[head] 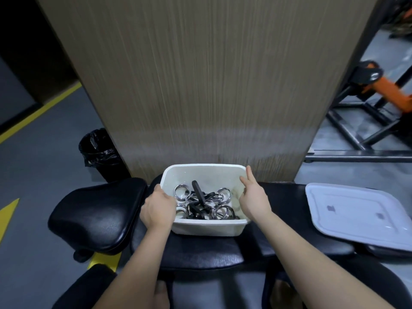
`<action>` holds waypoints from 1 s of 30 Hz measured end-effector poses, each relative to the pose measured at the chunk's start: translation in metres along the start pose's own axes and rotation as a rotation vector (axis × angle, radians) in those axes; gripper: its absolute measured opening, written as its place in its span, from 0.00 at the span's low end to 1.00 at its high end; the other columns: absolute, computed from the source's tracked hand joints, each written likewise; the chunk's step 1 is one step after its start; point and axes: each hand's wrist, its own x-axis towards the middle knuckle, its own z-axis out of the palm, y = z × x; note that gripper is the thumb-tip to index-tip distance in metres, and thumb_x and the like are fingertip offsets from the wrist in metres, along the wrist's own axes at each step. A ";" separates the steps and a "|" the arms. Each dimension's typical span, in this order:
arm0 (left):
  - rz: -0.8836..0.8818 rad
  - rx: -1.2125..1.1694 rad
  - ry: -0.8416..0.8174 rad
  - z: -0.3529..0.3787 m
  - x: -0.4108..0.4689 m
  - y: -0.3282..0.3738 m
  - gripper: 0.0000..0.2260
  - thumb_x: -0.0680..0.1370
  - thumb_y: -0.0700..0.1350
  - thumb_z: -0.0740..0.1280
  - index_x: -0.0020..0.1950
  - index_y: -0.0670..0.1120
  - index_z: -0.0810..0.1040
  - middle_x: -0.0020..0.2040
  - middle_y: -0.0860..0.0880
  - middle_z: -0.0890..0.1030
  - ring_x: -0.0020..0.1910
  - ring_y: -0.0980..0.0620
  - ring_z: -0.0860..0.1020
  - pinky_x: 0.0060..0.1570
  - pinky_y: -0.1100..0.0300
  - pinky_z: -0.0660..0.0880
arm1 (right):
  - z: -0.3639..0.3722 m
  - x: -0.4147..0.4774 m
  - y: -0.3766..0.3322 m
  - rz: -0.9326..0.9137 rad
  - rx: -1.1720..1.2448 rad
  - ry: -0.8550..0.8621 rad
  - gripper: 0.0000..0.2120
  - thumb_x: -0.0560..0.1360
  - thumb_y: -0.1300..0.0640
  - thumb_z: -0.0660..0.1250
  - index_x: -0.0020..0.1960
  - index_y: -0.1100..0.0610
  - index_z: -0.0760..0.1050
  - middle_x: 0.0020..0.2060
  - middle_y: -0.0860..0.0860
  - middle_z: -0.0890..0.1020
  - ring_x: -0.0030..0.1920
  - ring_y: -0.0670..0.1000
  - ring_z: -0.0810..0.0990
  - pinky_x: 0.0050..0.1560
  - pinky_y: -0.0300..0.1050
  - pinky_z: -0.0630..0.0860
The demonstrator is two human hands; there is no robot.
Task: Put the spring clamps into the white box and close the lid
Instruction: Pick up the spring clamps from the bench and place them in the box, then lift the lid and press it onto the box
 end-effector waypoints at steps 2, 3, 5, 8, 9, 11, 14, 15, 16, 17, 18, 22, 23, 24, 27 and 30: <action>0.005 0.026 -0.031 -0.001 -0.003 0.000 0.14 0.79 0.43 0.56 0.61 0.45 0.75 0.55 0.37 0.81 0.53 0.33 0.79 0.47 0.48 0.74 | -0.002 -0.006 0.004 -0.040 0.089 -0.022 0.27 0.79 0.68 0.55 0.77 0.56 0.64 0.80 0.37 0.48 0.71 0.52 0.71 0.61 0.37 0.68; 0.005 0.033 -0.052 -0.003 -0.005 0.001 0.14 0.80 0.43 0.55 0.63 0.44 0.73 0.56 0.37 0.80 0.54 0.33 0.79 0.48 0.48 0.74 | -0.005 -0.008 0.004 -0.055 0.134 -0.037 0.25 0.81 0.64 0.56 0.78 0.56 0.63 0.80 0.39 0.48 0.74 0.50 0.68 0.63 0.34 0.63; 0.010 0.036 -0.084 -0.003 -0.010 0.003 0.17 0.81 0.45 0.55 0.69 0.42 0.69 0.61 0.37 0.77 0.58 0.34 0.77 0.50 0.46 0.73 | -0.011 -0.013 0.007 -0.039 0.255 -0.044 0.23 0.83 0.55 0.57 0.78 0.53 0.63 0.80 0.41 0.53 0.76 0.48 0.65 0.65 0.33 0.58; 0.123 0.124 -0.064 0.003 -0.024 0.007 0.26 0.81 0.52 0.57 0.77 0.40 0.63 0.68 0.37 0.73 0.68 0.36 0.69 0.59 0.40 0.70 | -0.022 -0.030 0.019 0.026 0.427 0.027 0.22 0.82 0.47 0.58 0.75 0.46 0.68 0.76 0.44 0.66 0.73 0.47 0.69 0.69 0.37 0.61; 0.236 0.171 -0.008 0.007 -0.031 0.011 0.26 0.81 0.53 0.58 0.76 0.41 0.66 0.68 0.38 0.73 0.70 0.37 0.68 0.62 0.38 0.67 | -0.025 -0.036 0.026 0.035 0.435 0.052 0.21 0.82 0.47 0.58 0.74 0.46 0.69 0.74 0.45 0.70 0.72 0.47 0.70 0.68 0.38 0.63; 0.495 0.141 0.037 0.016 -0.049 0.024 0.22 0.81 0.55 0.56 0.69 0.44 0.75 0.64 0.42 0.78 0.68 0.42 0.72 0.66 0.39 0.65 | -0.032 -0.046 0.044 0.066 0.402 0.105 0.21 0.82 0.50 0.58 0.74 0.49 0.70 0.70 0.48 0.76 0.66 0.48 0.75 0.64 0.37 0.65; 0.726 0.009 -0.153 0.020 -0.088 0.062 0.22 0.81 0.58 0.51 0.58 0.48 0.80 0.53 0.49 0.82 0.55 0.45 0.79 0.55 0.49 0.74 | -0.044 -0.050 0.075 0.165 0.339 0.197 0.20 0.82 0.54 0.59 0.73 0.54 0.70 0.66 0.53 0.79 0.65 0.53 0.77 0.63 0.40 0.67; 0.763 0.023 -0.196 0.023 -0.099 0.076 0.22 0.82 0.59 0.51 0.58 0.49 0.79 0.53 0.49 0.82 0.54 0.45 0.79 0.52 0.50 0.75 | -0.048 -0.050 0.087 0.197 0.309 0.218 0.20 0.81 0.56 0.60 0.73 0.55 0.70 0.66 0.54 0.79 0.66 0.55 0.76 0.64 0.43 0.68; 0.787 0.052 -0.228 0.027 -0.108 0.090 0.22 0.81 0.61 0.51 0.58 0.49 0.78 0.53 0.48 0.82 0.53 0.43 0.79 0.50 0.49 0.75 | -0.052 -0.049 0.098 0.222 0.271 0.237 0.21 0.81 0.57 0.60 0.73 0.56 0.70 0.66 0.55 0.79 0.67 0.56 0.76 0.66 0.46 0.68; 0.788 0.084 -0.266 0.032 -0.116 0.103 0.24 0.81 0.63 0.51 0.58 0.47 0.76 0.52 0.46 0.82 0.52 0.41 0.80 0.48 0.49 0.75 | -0.056 -0.047 0.110 0.245 0.233 0.254 0.21 0.80 0.57 0.60 0.73 0.57 0.70 0.67 0.55 0.78 0.68 0.57 0.75 0.67 0.48 0.69; 0.769 0.111 -0.302 0.038 -0.123 0.114 0.25 0.80 0.64 0.51 0.57 0.45 0.73 0.50 0.45 0.82 0.50 0.39 0.80 0.45 0.49 0.73 | -0.060 -0.045 0.122 0.267 0.199 0.269 0.21 0.79 0.58 0.61 0.72 0.58 0.70 0.68 0.55 0.77 0.68 0.57 0.75 0.67 0.50 0.69; 0.700 0.283 -0.230 0.063 -0.131 0.134 0.20 0.82 0.58 0.53 0.62 0.43 0.66 0.47 0.44 0.84 0.47 0.40 0.82 0.37 0.52 0.67 | -0.059 -0.037 0.173 0.325 -0.003 0.266 0.21 0.76 0.61 0.63 0.68 0.64 0.72 0.67 0.60 0.75 0.67 0.61 0.71 0.67 0.55 0.69; 0.687 0.304 -0.198 0.068 -0.131 0.134 0.17 0.83 0.56 0.53 0.62 0.43 0.66 0.47 0.44 0.84 0.46 0.40 0.83 0.36 0.52 0.67 | -0.054 -0.034 0.187 0.337 -0.090 0.241 0.21 0.75 0.61 0.64 0.66 0.66 0.72 0.67 0.62 0.74 0.67 0.63 0.71 0.68 0.56 0.68; 0.684 0.314 -0.174 0.073 -0.130 0.134 0.15 0.83 0.54 0.53 0.61 0.44 0.66 0.46 0.45 0.84 0.45 0.40 0.83 0.36 0.52 0.67 | -0.047 -0.032 0.201 0.338 -0.186 0.224 0.20 0.73 0.60 0.65 0.63 0.67 0.74 0.67 0.64 0.74 0.66 0.65 0.71 0.68 0.57 0.68; 0.684 0.342 -0.161 0.078 -0.129 0.132 0.13 0.83 0.53 0.53 0.59 0.45 0.66 0.44 0.46 0.84 0.43 0.42 0.83 0.35 0.53 0.67 | -0.029 -0.030 0.219 0.340 -0.338 0.242 0.12 0.70 0.60 0.71 0.50 0.67 0.78 0.60 0.67 0.79 0.55 0.68 0.78 0.58 0.60 0.75; 0.674 0.367 -0.150 0.079 -0.128 0.132 0.14 0.82 0.54 0.54 0.60 0.45 0.66 0.42 0.46 0.84 0.41 0.42 0.83 0.34 0.53 0.67 | -0.029 -0.031 0.201 0.297 -0.400 0.308 0.04 0.68 0.67 0.69 0.43 0.64 0.77 0.48 0.63 0.81 0.46 0.66 0.79 0.48 0.58 0.75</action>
